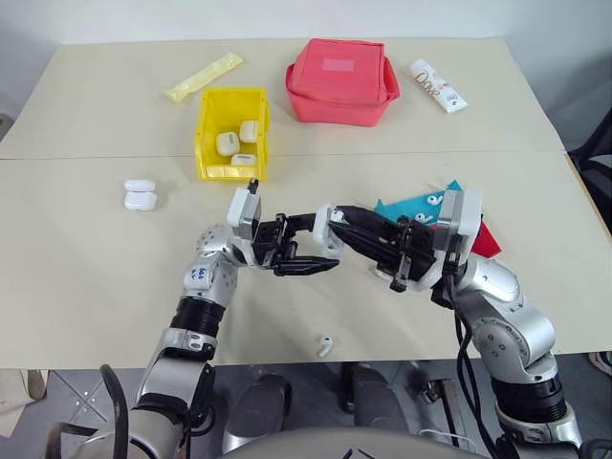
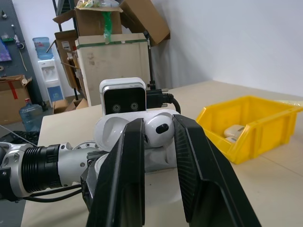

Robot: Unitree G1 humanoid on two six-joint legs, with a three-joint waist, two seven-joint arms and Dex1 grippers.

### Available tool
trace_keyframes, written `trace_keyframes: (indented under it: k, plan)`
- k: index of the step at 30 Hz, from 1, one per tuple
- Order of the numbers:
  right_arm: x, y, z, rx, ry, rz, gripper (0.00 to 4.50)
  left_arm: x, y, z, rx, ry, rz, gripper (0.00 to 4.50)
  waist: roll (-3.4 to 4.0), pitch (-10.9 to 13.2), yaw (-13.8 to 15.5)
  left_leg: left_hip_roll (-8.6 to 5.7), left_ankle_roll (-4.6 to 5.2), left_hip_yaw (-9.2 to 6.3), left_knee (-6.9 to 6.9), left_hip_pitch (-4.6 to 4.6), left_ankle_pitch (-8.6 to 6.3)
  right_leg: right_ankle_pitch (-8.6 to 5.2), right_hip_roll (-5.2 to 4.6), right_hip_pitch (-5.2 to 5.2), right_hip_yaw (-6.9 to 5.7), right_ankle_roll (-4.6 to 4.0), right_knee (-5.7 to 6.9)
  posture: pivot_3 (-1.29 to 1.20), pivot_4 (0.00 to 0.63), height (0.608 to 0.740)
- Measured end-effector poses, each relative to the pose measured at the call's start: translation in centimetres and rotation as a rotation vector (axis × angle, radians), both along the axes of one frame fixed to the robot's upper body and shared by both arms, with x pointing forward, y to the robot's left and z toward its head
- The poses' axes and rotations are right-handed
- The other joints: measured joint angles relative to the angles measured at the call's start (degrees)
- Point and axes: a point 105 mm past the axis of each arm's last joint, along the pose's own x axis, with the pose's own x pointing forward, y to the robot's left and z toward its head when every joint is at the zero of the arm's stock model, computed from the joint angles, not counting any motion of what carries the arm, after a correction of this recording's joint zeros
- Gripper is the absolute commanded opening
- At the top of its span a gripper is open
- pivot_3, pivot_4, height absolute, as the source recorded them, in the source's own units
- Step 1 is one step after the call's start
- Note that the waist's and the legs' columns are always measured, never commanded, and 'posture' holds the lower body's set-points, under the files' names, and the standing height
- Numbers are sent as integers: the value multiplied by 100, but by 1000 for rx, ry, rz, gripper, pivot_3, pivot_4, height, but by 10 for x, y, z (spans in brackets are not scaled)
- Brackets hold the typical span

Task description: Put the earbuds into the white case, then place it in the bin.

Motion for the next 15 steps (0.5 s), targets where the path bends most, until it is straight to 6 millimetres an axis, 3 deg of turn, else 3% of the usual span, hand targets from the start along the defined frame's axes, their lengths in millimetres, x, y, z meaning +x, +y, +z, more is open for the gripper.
trace_keyframes:
  k: [15]
  plan:
    - [-3, -10, 0, -70, 23, -6, 516, 0, -3, -2, -18, -21, 14, 2756, 0, 0, 9, 0, 0, 0, -1, 0, 0, 0, -1, 1, 1, 0, -3, 0, 150, 740]
